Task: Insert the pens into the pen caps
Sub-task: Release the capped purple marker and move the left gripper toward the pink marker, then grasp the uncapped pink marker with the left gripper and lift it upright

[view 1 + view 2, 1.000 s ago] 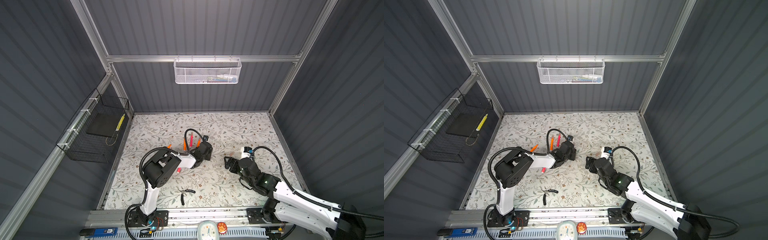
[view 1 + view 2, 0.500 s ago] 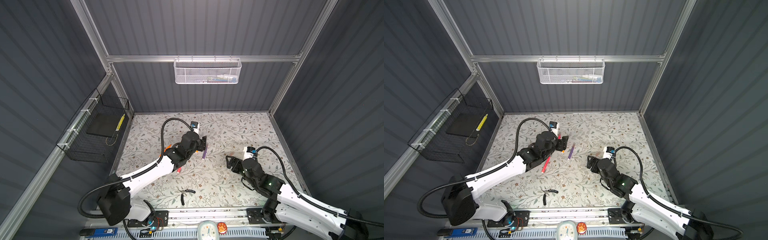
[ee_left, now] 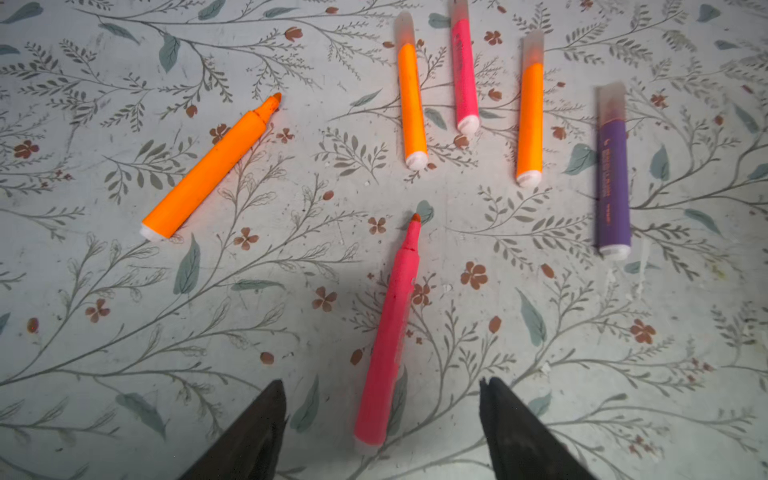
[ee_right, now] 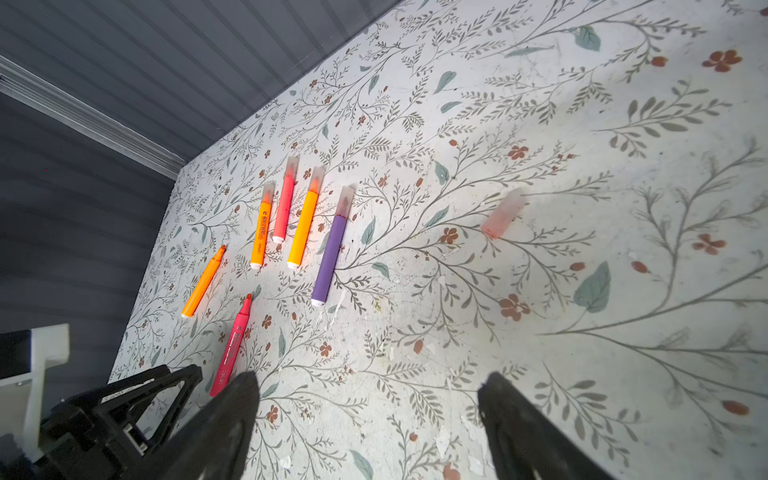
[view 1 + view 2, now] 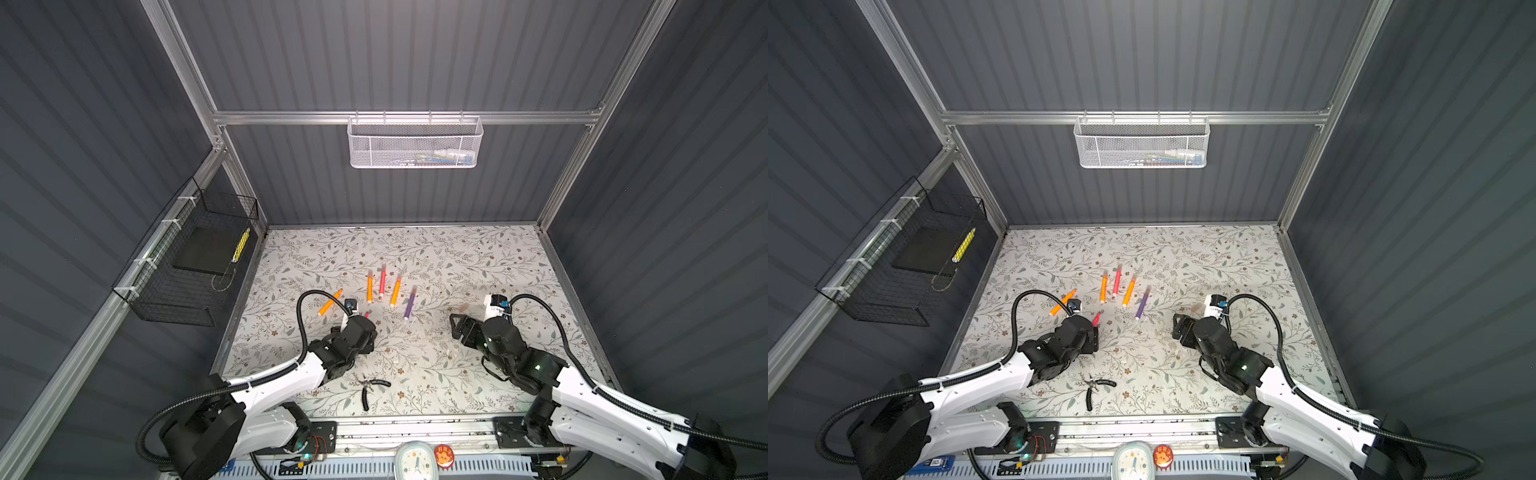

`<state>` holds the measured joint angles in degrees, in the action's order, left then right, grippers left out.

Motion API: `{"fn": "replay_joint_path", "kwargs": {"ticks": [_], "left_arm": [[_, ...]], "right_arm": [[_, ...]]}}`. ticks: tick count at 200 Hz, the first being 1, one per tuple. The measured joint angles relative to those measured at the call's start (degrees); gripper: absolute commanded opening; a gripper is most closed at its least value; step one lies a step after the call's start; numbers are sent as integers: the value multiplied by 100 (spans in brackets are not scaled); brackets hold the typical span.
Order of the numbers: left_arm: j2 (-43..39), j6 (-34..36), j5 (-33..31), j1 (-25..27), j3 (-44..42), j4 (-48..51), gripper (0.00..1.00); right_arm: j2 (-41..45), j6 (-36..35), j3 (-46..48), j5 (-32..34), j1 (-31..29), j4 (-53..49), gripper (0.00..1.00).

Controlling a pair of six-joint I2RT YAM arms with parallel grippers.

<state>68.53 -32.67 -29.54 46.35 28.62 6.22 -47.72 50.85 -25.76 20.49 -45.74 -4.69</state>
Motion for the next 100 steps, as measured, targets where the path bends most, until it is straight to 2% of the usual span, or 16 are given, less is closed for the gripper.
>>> {"fn": "replay_joint_path", "kwargs": {"ticks": [28, 63, 84, 100], "left_arm": [[437, -66, -50, 0, 0, -238, 75], [1165, -105, -39, 0, 42, -470, 64], [1545, -133, -63, -2, 177, -623, 52], [1797, -151, -55, -7, 352, -745, 38]], "right_arm": [[-48, 31, 0, -87, 0, -2, 84], [-48, 63, 7, -122, 0, -9, 85], [-39, 79, 9, -122, 0, -11, 84], [-31, 79, 9, -122, 0, -17, 84]]}}
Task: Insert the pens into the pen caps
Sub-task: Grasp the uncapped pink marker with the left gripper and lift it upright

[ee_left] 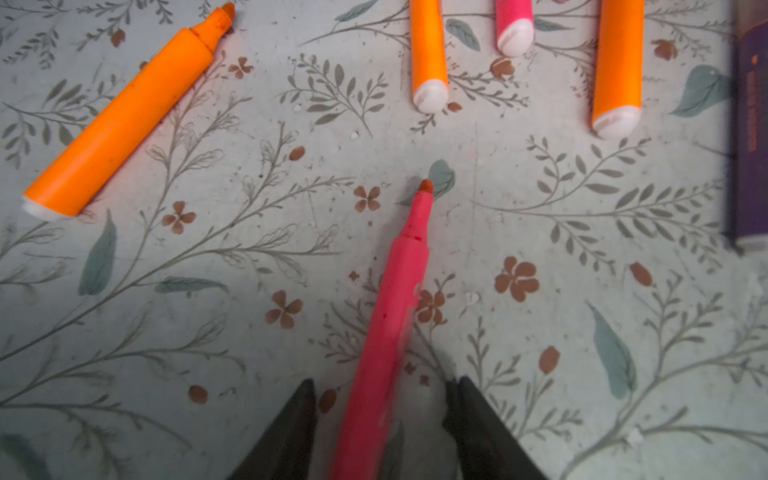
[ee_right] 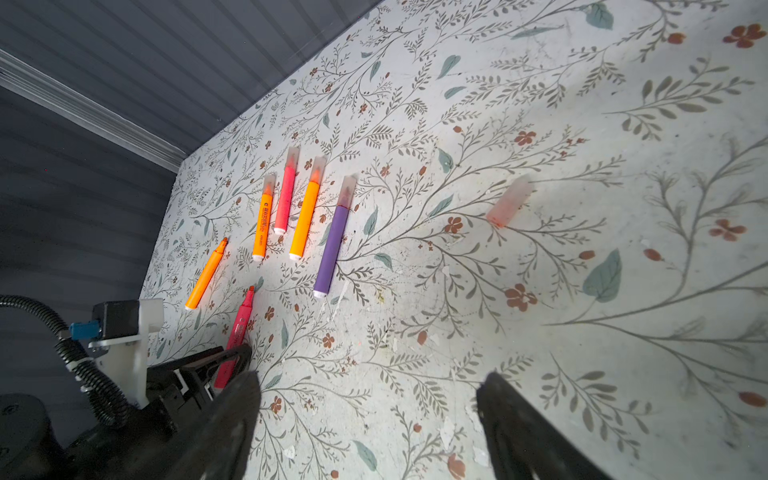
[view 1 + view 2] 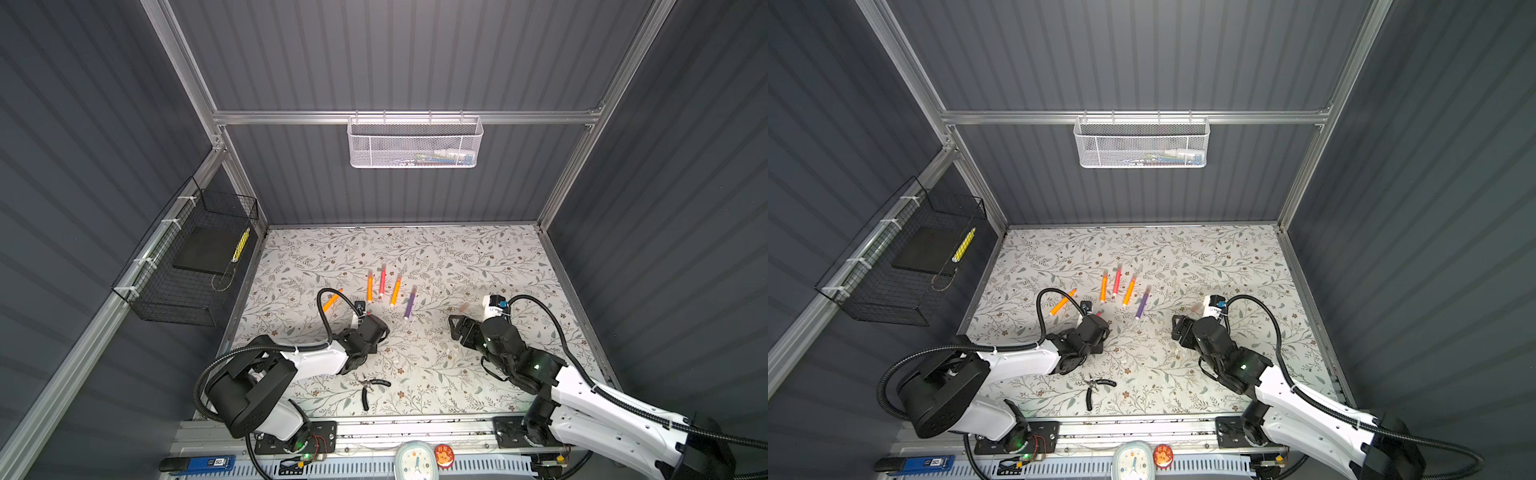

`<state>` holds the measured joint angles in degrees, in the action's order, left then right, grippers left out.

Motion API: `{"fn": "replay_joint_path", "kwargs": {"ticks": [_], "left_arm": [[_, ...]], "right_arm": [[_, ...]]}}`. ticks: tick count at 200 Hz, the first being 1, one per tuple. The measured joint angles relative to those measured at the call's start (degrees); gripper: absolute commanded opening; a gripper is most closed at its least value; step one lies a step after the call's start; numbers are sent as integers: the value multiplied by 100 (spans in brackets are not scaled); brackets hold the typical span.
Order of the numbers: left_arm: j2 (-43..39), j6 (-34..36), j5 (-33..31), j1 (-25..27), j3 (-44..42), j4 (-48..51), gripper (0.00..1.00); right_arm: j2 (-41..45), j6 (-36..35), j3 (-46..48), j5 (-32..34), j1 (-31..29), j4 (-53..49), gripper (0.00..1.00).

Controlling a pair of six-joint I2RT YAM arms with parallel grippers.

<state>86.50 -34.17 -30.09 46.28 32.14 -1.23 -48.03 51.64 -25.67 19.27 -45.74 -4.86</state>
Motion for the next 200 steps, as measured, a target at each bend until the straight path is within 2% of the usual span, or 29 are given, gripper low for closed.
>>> {"fn": "replay_joint_path", "kwargs": {"ticks": [22, 40, 75, 105, 135, 152, 200], "left_arm": [[199, 7, 52, 2, 160, -114, 14], [260, 22, 122, 0, 251, -94, 6], [264, 50, 273, -2, 275, -105, 2], [-133, 332, 876, 72, 197, -223, 0], [-1060, 721, 1340, 509, 31, -575, 0], [-1467, 879, 1641, 588, -116, -968, 0], [-1812, 1117, 2177, 621, -601, -1698, 0]], "right_arm": [[4, 0, 0, 2, 0, -37, 84], [28, 4, 17, 7, 0, -39, 84], [31, 50, 22, 2, 0, -24, 84], [-190, 85, 22, -170, 0, 271, 80], [-813, 127, 22, -551, -50, 986, 80], [-1220, 188, 2, -743, -188, 1480, 79], [-2424, 330, -540, -1132, -549, 2538, 68]]}}
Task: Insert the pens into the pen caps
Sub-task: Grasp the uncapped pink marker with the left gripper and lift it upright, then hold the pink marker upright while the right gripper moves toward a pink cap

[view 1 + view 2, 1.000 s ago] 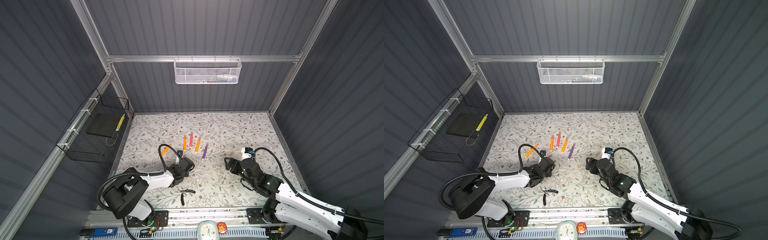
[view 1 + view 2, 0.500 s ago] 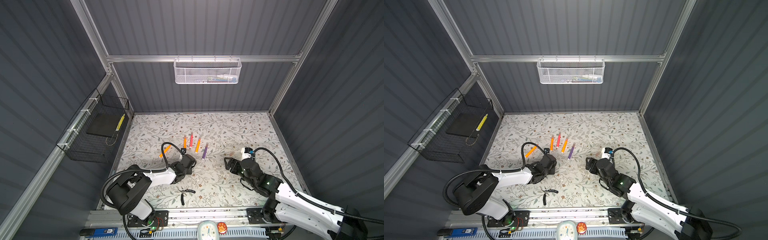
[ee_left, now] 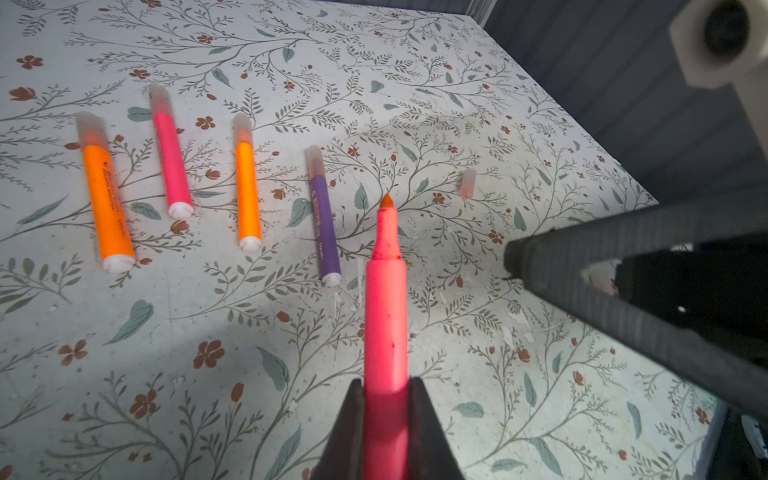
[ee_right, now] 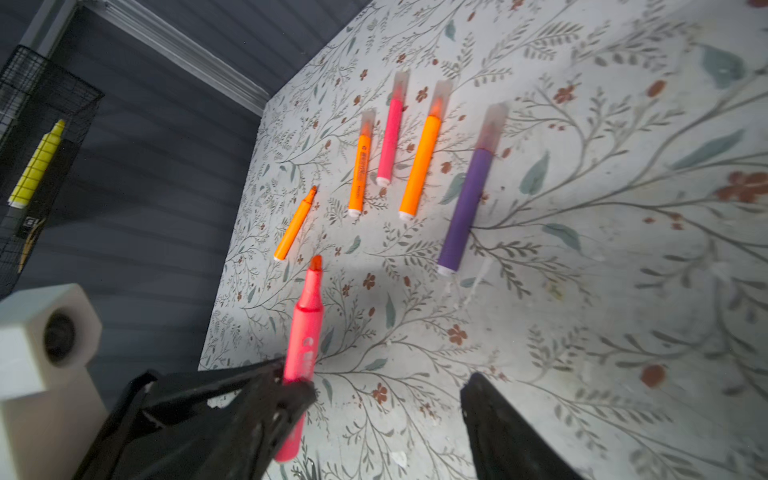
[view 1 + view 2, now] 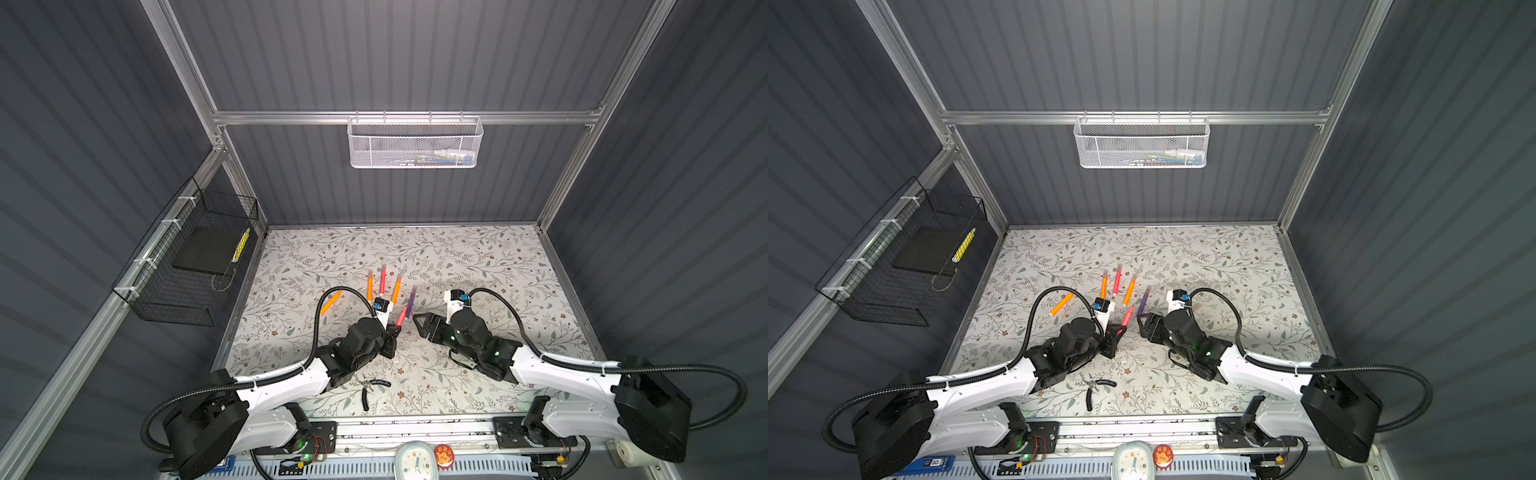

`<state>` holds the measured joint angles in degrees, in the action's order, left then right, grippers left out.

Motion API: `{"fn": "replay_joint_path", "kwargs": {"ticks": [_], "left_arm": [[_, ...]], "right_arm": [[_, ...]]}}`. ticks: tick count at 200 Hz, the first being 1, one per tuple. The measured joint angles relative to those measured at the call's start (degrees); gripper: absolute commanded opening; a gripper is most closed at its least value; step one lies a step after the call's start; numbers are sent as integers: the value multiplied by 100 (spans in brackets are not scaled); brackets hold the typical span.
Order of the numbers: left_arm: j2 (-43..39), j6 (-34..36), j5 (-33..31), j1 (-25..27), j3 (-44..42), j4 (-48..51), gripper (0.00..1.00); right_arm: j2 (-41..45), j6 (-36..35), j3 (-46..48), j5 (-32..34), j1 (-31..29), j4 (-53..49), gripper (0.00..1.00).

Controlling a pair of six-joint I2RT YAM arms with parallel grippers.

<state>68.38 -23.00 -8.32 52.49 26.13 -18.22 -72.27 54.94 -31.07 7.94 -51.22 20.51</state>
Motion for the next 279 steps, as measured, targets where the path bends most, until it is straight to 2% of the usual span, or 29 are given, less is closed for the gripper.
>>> {"fn": "replay_joint_path", "kwargs": {"ticks": [22, 78, 97, 114, 130, 158, 179, 197, 213, 244, 252, 260, 268, 279], "left_arm": [[-50, 52, 199, 11, -118, -199, 0], [-79, 96, 350, 11, -190, -522, 0], [-76, 96, 350, 11, -190, -542, 1], [-61, 96, 348, 35, -190, -555, 3], [-31, 96, 345, 37, -190, -566, 11], [-22, 114, 341, 37, -199, -634, 33], [70, 111, 345, 37, -199, -715, 40], [297, 118, 348, 35, -199, -769, 41], [531, 118, 352, 37, -197, -804, 37], [804, 133, 461, 39, -138, -879, 5], [817, 111, 450, 83, -103, -879, 0], [824, 122, 450, 81, -98, -885, 0], [824, 120, 448, 81, -90, -885, 0], [824, 120, 435, 83, -79, -890, 0]], "right_arm": [[-323, 66, -197, -92, -13, 334, 61], [-1082, 216, -693, -304, -15, 647, 55], [-1244, 308, -741, -389, -22, 691, 39], [-1342, 330, -758, -446, -28, 719, 20], [-1370, 398, -763, -444, -33, 704, 11], [-1370, 402, -800, -431, -50, 697, 7], [-1357, 382, -800, -428, -76, 686, 6], [-1338, 356, -800, -426, -103, 684, 6], [-1307, 348, -800, -407, -111, 684, 5], [-1259, 297, -800, -328, -136, 667, 6], [-1250, 302, -798, -317, -131, 649, 7], [-1228, 291, -796, -284, -133, 643, 8], [-1213, 289, -796, -262, -133, 643, 12], [-1185, 291, -793, -240, -133, 621, 28]]}}
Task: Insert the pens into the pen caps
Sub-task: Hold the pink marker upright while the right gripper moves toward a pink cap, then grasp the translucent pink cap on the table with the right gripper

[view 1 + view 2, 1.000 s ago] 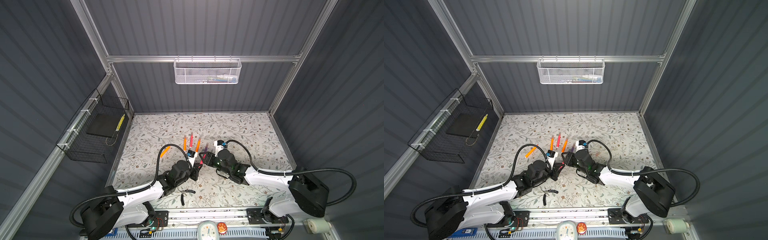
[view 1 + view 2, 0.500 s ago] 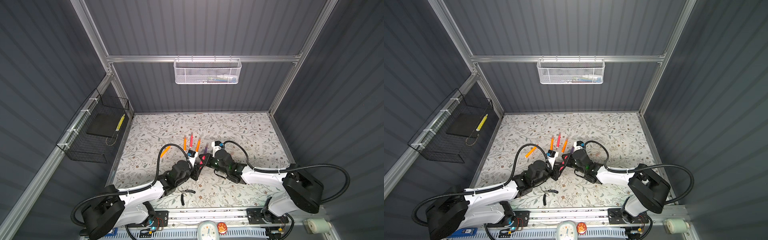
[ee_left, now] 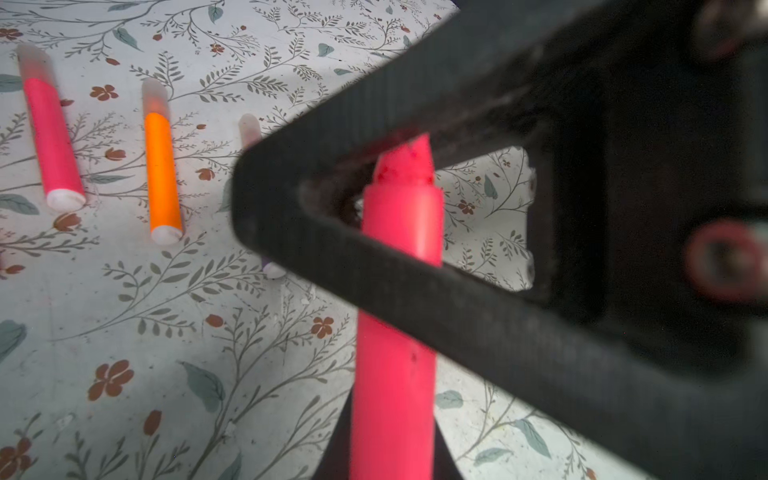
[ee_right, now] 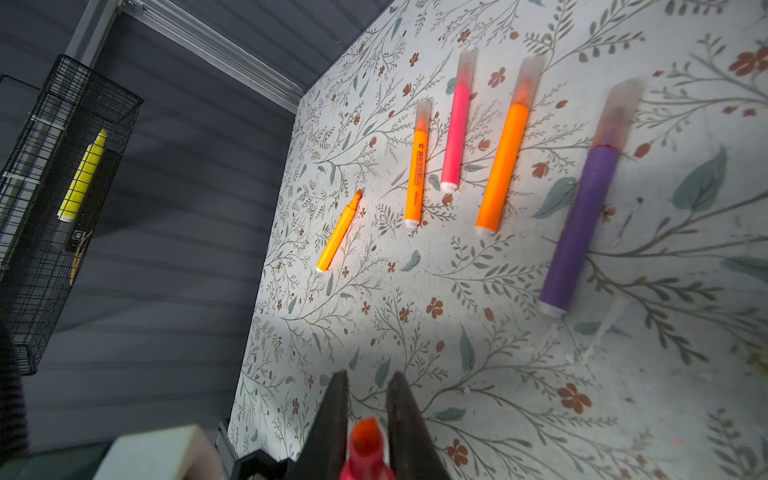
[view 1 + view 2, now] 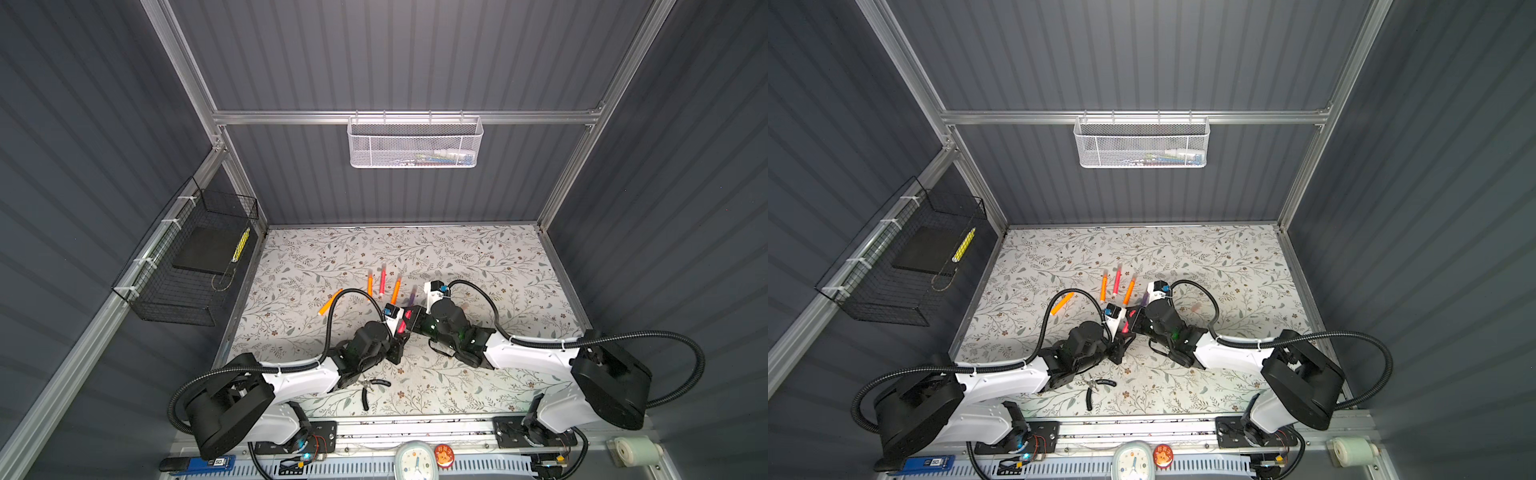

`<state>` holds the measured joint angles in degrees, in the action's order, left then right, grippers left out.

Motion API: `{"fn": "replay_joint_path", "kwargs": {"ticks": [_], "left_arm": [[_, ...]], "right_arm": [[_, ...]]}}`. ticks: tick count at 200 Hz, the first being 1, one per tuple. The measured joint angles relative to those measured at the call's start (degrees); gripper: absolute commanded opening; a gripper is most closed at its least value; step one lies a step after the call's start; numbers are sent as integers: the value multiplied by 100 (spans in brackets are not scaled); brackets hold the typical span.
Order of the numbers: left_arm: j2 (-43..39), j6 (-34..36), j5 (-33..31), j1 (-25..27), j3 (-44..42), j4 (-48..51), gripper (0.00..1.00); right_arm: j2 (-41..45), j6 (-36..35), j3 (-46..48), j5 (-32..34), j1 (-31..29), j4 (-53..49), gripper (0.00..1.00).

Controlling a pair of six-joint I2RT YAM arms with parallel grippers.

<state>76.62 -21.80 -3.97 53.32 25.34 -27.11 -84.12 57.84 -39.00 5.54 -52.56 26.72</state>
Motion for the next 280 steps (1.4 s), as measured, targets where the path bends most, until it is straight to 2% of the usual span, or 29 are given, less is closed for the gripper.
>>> {"fn": "replay_joint_path", "kwargs": {"ticks": [10, 33, 58, 79, 98, 126, 168, 280], "left_arm": [[0, -4, -31, 2, 4, -9, 0], [-9, -24, -234, 0, 4, 7, 0], [-76, -70, -439, -46, 4, 50, 0], [-85, -120, -485, -136, 4, 50, 0], [-85, -133, -452, -168, 4, 46, 0], [-61, -129, -210, -201, 4, 20, 0], [-33, -105, 105, -201, 4, -4, 0], [-76, -85, 232, -201, -24, -68, 0]], "right_arm": [[31, -20, 0, 13, -2, -24, 48], [291, -136, 9, 151, 4, -310, 58], [905, -243, 48, 463, 271, -938, 56], [1360, -326, 70, 872, 848, -1646, 57], [1379, -424, 26, 1200, 1353, -2365, 55], [754, -597, -286, 1381, 1862, -3338, 51], [-164, -826, -654, 1416, 2096, -4009, 49], [-1738, -1362, -1875, 1434, 2562, -4459, 45]]}}
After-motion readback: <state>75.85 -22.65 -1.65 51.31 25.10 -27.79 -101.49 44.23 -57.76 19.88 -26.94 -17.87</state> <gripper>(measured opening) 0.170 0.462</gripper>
